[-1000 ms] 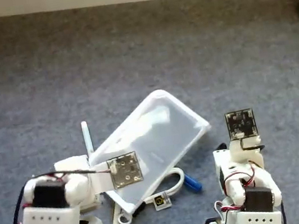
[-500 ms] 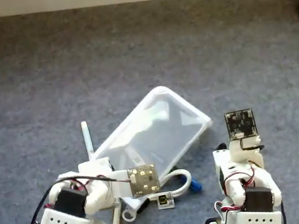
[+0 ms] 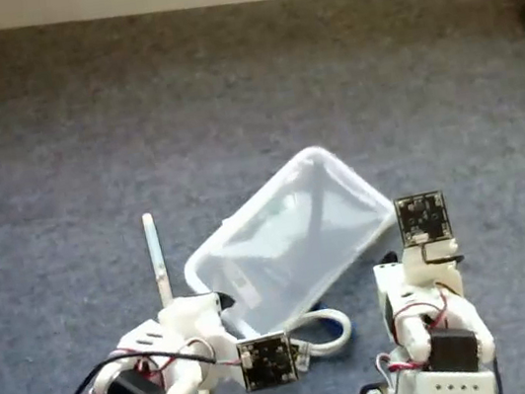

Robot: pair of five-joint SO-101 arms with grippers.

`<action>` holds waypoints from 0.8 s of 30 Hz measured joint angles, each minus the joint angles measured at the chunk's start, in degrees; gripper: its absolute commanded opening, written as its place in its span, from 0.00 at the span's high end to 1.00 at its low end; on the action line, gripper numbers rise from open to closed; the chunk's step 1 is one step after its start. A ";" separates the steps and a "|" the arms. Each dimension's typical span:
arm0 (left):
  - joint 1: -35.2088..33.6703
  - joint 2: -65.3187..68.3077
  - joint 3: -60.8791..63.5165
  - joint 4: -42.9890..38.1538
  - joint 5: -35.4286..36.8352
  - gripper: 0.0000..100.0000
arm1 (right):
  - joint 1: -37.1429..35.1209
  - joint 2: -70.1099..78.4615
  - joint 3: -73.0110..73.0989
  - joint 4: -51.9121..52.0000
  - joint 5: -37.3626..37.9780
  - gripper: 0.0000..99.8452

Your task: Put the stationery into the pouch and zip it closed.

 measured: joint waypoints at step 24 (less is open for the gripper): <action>1.14 -0.26 -6.95 -6.95 20.31 0.99 | 0.00 0.00 0.00 0.00 -2.37 0.93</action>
